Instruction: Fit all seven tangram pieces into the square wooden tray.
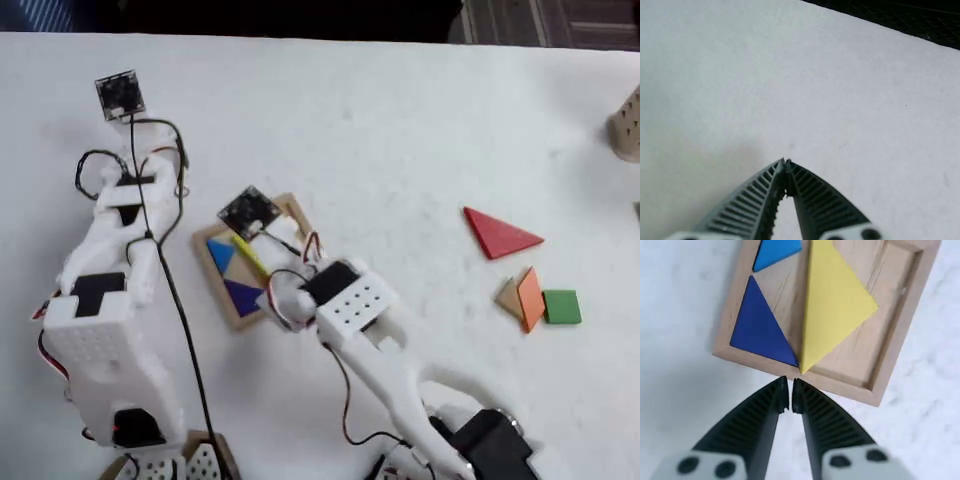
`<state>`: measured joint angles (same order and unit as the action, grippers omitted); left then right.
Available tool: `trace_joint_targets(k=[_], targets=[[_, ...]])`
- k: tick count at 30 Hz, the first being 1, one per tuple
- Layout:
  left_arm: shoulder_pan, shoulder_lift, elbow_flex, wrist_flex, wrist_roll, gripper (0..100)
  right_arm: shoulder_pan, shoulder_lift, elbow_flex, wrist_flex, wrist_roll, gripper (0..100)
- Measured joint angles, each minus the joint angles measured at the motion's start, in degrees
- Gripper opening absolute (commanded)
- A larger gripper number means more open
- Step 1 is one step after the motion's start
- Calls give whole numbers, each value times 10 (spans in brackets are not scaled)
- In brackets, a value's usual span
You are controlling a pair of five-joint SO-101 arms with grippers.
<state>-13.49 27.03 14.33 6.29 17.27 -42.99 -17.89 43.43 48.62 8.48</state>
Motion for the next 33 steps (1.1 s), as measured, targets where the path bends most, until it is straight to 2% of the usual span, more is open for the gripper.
trace_joint_targets(k=[3,5,9,17,23,33], targets=[[0,0,0,0,0,23,-3,0,5,-18,-6,204],[0,0,0,0,0,23,-2,14,5,-28,-35,214],[0,0,0,0,0,23,0,58,-2,-48,-75,190],[0,0,0,0,0,23,1,189,-81,-55,-88,152],[0,0,0,0,0,23,2,235,-143,-16,-90,26],[0,0,0,0,0,23,22,237,-148,-14,-91,18]])
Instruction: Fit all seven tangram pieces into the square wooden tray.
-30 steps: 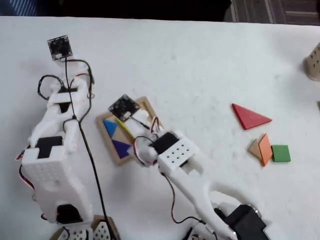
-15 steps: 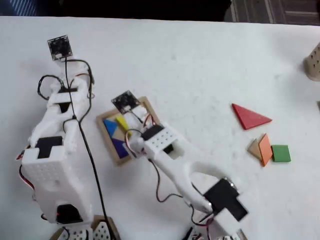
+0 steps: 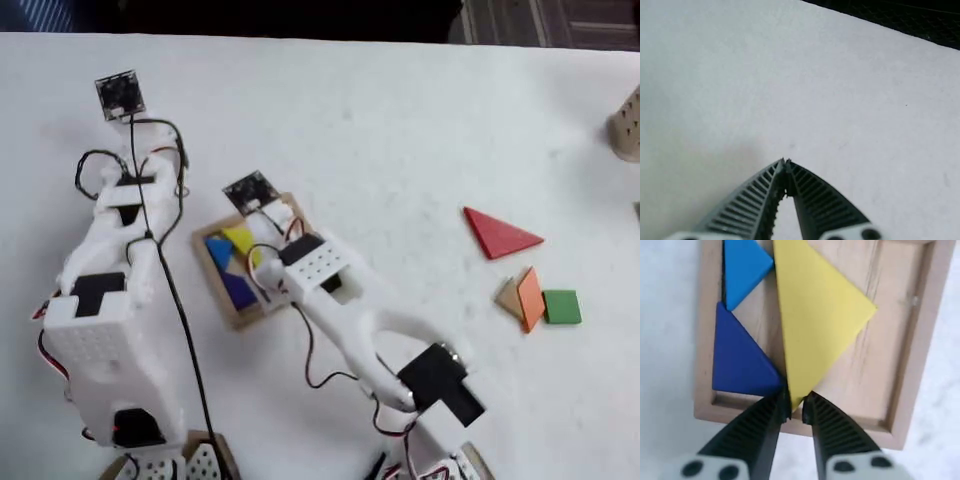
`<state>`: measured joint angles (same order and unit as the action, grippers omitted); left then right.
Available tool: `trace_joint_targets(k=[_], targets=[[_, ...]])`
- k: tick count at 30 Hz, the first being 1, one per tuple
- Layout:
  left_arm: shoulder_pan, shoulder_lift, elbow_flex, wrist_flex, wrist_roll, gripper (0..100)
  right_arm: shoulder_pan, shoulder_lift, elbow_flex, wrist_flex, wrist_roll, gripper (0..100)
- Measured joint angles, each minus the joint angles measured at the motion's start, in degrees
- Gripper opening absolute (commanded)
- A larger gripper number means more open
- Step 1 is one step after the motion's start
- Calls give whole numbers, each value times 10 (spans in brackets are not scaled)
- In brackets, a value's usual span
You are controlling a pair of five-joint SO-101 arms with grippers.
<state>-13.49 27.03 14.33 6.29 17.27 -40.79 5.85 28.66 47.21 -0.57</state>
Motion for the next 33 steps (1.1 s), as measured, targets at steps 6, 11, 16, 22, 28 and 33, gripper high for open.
trace_joint_targets(k=[6,11,16,22,28,33], targets=[[0,0,0,0,0,23,36,7,-39,0,0,18],[0,0,0,0,0,23,52,15,-82,0,0,18],[0,0,0,0,0,23,53,15,-105,-17,0,18],[0,0,0,0,0,23,56,14,-109,-93,0,18],[0,0,0,0,0,23,57,44,-162,-116,0,18],[0,0,0,0,0,23,58,135,-268,-86,0,18]])
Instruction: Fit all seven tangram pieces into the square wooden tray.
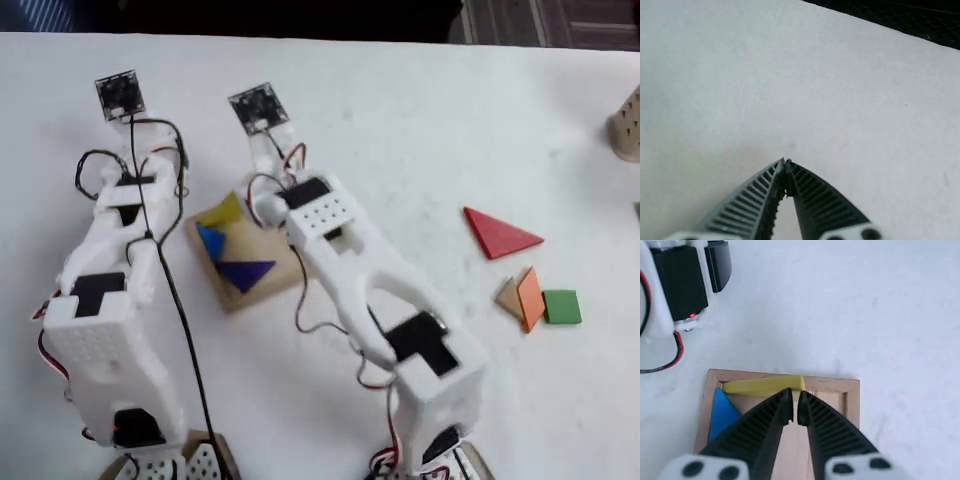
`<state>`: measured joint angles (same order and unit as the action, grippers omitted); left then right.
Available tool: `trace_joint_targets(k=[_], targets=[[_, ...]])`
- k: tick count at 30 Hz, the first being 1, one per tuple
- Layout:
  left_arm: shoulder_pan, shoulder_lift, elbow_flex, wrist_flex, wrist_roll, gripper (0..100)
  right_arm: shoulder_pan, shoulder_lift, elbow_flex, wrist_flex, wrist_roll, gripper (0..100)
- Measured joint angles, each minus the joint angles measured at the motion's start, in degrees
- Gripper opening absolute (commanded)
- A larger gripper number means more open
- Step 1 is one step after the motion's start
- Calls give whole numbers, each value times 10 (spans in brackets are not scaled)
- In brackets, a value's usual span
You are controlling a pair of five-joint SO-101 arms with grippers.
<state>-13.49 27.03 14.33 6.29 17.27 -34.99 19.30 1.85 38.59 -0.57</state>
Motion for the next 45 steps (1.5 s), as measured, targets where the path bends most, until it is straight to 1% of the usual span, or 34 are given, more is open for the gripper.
trace_joint_targets(k=[5,11,17,20,26,31,33,36,40,43,45], targets=[[0,0,0,0,0,23,1,99,-113,68,0,18],[0,0,0,0,0,23,20,149,-212,132,0,19],[0,0,0,0,0,23,33,149,-276,214,0,118],[0,0,0,0,0,23,33,149,-299,215,0,124],[0,0,0,0,0,23,17,149,-307,149,0,50],[-13,0,-10,0,5,23,7,166,-309,124,0,41],[-28,0,-26,0,27,23,5,173,-309,109,0,41],[-52,11,-55,0,90,23,-12,180,-309,84,-1,41],[-82,47,-95,9,154,23,-36,215,-312,-2,-1,41],[-88,70,-134,49,171,23,-40,268,-325,-69,-1,41],[-88,82,-155,76,175,23,-40,306,-350,-81,-1,41]])
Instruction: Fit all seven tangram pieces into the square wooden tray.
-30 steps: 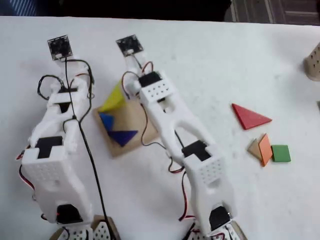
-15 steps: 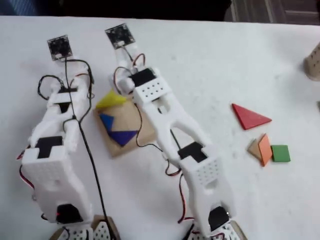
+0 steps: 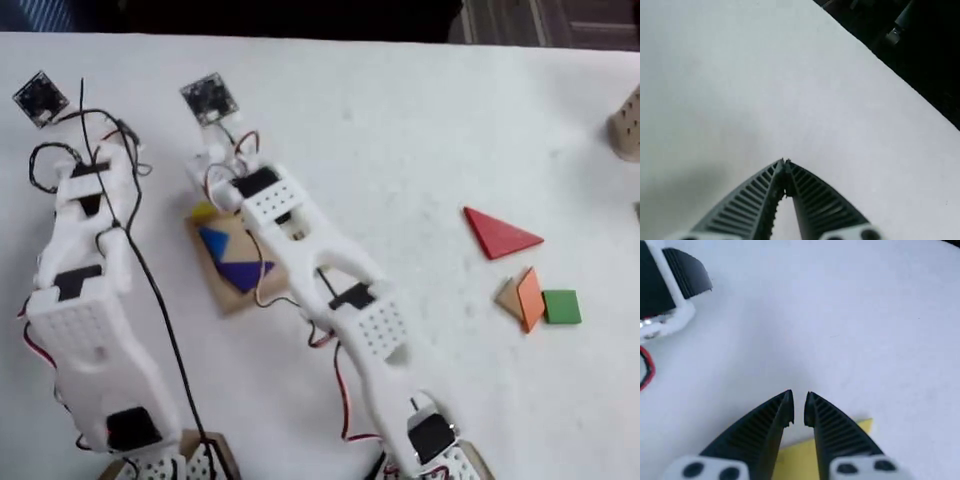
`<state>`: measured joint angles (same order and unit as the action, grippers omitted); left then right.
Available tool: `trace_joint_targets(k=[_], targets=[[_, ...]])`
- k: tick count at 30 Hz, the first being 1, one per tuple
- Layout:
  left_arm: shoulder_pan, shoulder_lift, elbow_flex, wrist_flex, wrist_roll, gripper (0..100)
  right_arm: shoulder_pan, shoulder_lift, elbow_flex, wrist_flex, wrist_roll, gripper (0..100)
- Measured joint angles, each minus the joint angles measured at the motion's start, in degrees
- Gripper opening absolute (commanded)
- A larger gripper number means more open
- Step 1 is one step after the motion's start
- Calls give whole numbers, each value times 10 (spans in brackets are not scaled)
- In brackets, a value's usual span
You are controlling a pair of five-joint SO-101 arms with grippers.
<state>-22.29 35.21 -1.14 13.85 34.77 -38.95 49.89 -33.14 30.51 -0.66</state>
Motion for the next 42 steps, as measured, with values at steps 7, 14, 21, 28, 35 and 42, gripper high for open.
trace_joint_targets(k=[7,14,21,28,35,42], targets=[[0,12,-22,23,0,23,0,106,-126,79,0,41],[0,12,-22,23,0,23,13,149,-252,242,0,18],[0,12,-22,23,0,23,29,149,-343,398,0,18],[0,12,-22,23,0,23,38,148,-373,478,0,18],[0,12,-22,23,0,23,38,148,-376,518,40,18],[0,12,-22,23,0,23,38,148,-376,556,62,18]])
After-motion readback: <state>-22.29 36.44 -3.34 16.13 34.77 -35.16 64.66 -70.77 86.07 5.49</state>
